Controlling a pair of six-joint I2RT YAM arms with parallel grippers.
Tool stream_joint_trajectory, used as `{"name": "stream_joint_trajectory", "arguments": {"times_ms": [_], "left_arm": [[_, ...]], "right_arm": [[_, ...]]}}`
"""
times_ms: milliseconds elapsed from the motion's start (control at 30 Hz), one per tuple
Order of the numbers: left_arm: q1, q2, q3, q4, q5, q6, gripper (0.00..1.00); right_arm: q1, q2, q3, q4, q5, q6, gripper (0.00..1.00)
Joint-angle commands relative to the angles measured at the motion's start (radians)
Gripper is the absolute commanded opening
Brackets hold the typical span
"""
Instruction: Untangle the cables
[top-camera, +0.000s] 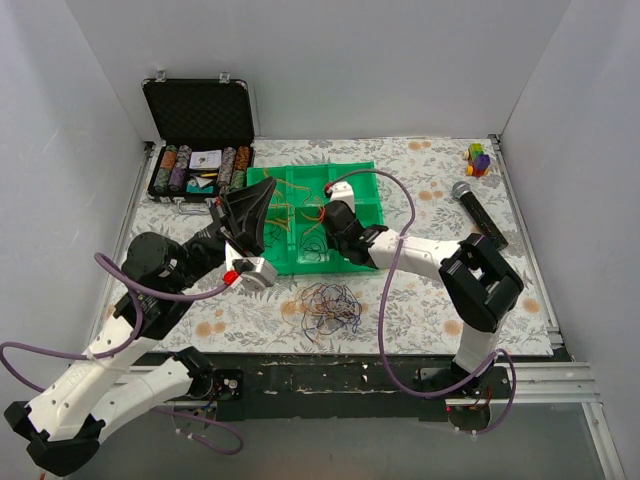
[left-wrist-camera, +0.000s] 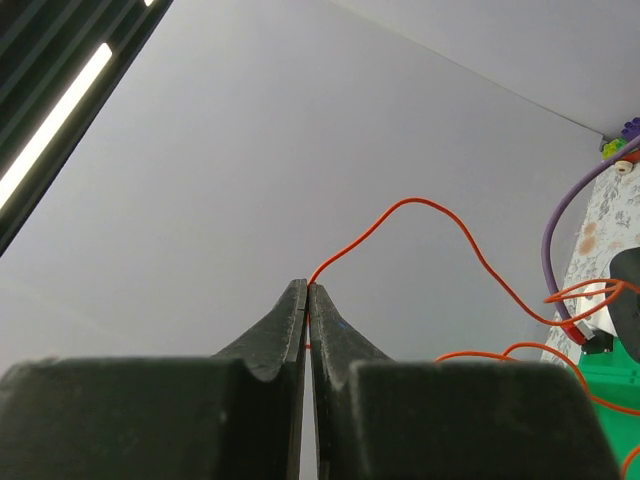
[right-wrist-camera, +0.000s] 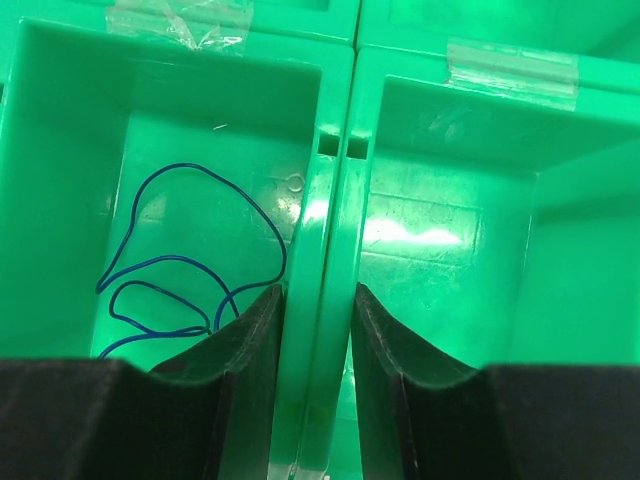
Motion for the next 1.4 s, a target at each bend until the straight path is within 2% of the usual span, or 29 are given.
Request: {"name": "stream_joint_trajectory", "arguments": {"times_ms": [0,100,167,233,367,633,933,1200,1367], "left_arm": [[-0.004,-0.014,-0.017,-0.003,0.002,-0.008,0.0],[-0.006,-0.012,-0.028,-0.003,0.005,-0.032,0.0],[-0.004,-0.009,-0.038,-0.002,0.002,-0.053,0.0],[-0.004,-0.004,-0.048,-0.002,-0.004,-0.086,0.0],[-0.004,0.017,-0.069,0.005,-0.003,-0.138,0.0],[-0.004,0.16,-0.068,0.12,-0.065,-0.332,0.0],[-0.004,0.428,0.006,0.261,-0.056,-0.566,0.0],[-0.016,0.618,0.067,0.379,-0.099,-0.707,0.0],[-0.036,0.652,0.068,0.405,-0.082,-0.696,0.0]], "right_arm": [[0.058,-0.005,-0.008,-0.093,0.007,0.112,0.39],[0.075,-0.019,0.026,-0.171,0.033,0.231,0.44],[0.075,-0.037,0.043,-0.211,0.034,0.285,0.5],[0.075,-0.069,0.052,-0.227,0.039,0.296,0.56],[0.07,-0.158,0.054,-0.227,0.07,0.255,0.62],[0.055,-0.524,-0.099,-0.202,0.103,0.192,0.64],[0.038,-0.873,-0.314,-0.282,0.211,0.289,0.64],[0.004,-0.976,-0.34,-0.397,0.24,0.322,0.64],[-0.002,-1.019,-0.377,-0.403,0.245,0.347,0.64]]}}
